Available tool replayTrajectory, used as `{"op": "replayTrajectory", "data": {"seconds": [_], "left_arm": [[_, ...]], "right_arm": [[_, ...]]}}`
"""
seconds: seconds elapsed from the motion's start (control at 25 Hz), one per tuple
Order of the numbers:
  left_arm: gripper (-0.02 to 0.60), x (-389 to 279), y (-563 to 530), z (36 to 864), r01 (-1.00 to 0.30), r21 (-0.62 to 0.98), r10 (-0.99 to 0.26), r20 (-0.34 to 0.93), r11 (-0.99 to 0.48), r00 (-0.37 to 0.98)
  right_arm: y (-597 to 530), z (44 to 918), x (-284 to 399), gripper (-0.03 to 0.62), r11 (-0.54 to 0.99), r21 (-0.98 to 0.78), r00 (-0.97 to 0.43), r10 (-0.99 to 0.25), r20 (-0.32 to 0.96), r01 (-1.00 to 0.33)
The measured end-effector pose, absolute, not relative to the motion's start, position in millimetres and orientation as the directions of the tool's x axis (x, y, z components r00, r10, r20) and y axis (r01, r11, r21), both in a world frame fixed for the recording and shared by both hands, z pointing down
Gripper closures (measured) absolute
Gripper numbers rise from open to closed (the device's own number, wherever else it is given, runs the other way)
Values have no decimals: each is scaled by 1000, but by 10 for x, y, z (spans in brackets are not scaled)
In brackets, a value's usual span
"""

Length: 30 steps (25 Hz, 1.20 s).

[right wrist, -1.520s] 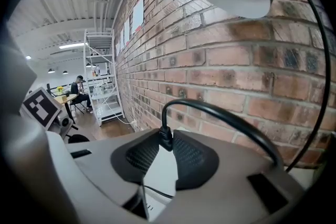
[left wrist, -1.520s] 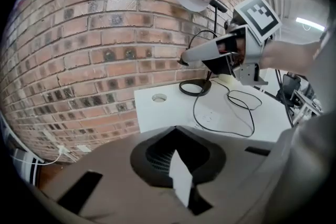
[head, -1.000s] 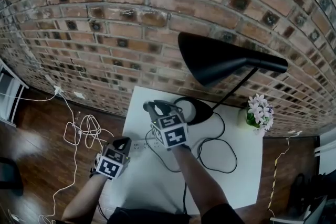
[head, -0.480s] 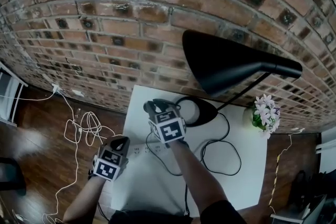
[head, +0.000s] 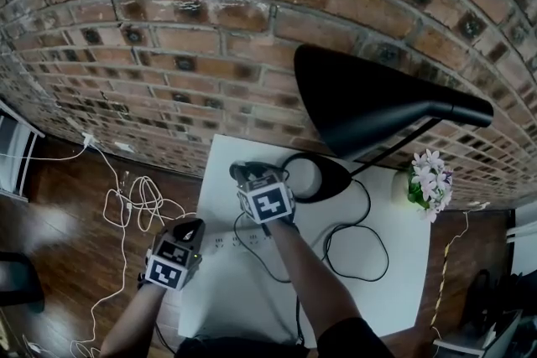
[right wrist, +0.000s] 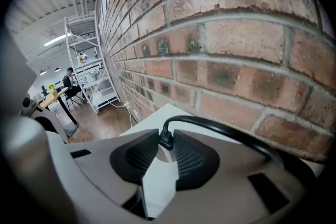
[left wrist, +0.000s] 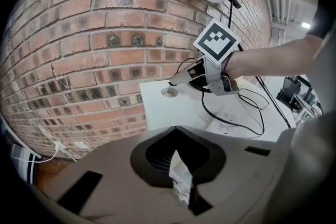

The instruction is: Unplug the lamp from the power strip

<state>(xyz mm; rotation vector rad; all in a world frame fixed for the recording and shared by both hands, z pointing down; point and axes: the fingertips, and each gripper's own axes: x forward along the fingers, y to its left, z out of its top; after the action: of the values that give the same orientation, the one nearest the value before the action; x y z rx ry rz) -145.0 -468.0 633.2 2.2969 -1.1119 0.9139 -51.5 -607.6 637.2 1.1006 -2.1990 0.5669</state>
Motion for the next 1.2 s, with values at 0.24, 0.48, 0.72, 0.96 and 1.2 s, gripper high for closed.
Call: {"op": "replayTrajectory", "data": {"seconds": [0.24, 0.48, 0.72, 0.96, 1.2], "left_arm": [[577, -1462, -4653, 6333, -804, 93, -518, 720, -588, 462], [577, -1446, -4625, 6328, -800, 110, -509, 718, -589, 474], [577, -1451, -4626, 6310, -801, 108, -515, 714, -588, 475], [577, -1499, -4640, 6303, -801, 92, -521, 714, -591, 467], [577, -1465, -4654, 6301, -793, 92, -518, 711, -603, 476]], "right_arm": [[-6043, 6593, -496, 462, 544, -130, -451, -513, 730, -829], [-6056, 6552, -497, 435, 560, -62, -415, -529, 740, -826], [-6119, 6559, -474, 462, 589, 27, -382, -559, 736, -808], [-6034, 6741, -493, 437, 626, 82, -336, -518, 786, -775], [-5910, 6788, -531, 431, 660, 13, -352, -418, 838, -751]]}}
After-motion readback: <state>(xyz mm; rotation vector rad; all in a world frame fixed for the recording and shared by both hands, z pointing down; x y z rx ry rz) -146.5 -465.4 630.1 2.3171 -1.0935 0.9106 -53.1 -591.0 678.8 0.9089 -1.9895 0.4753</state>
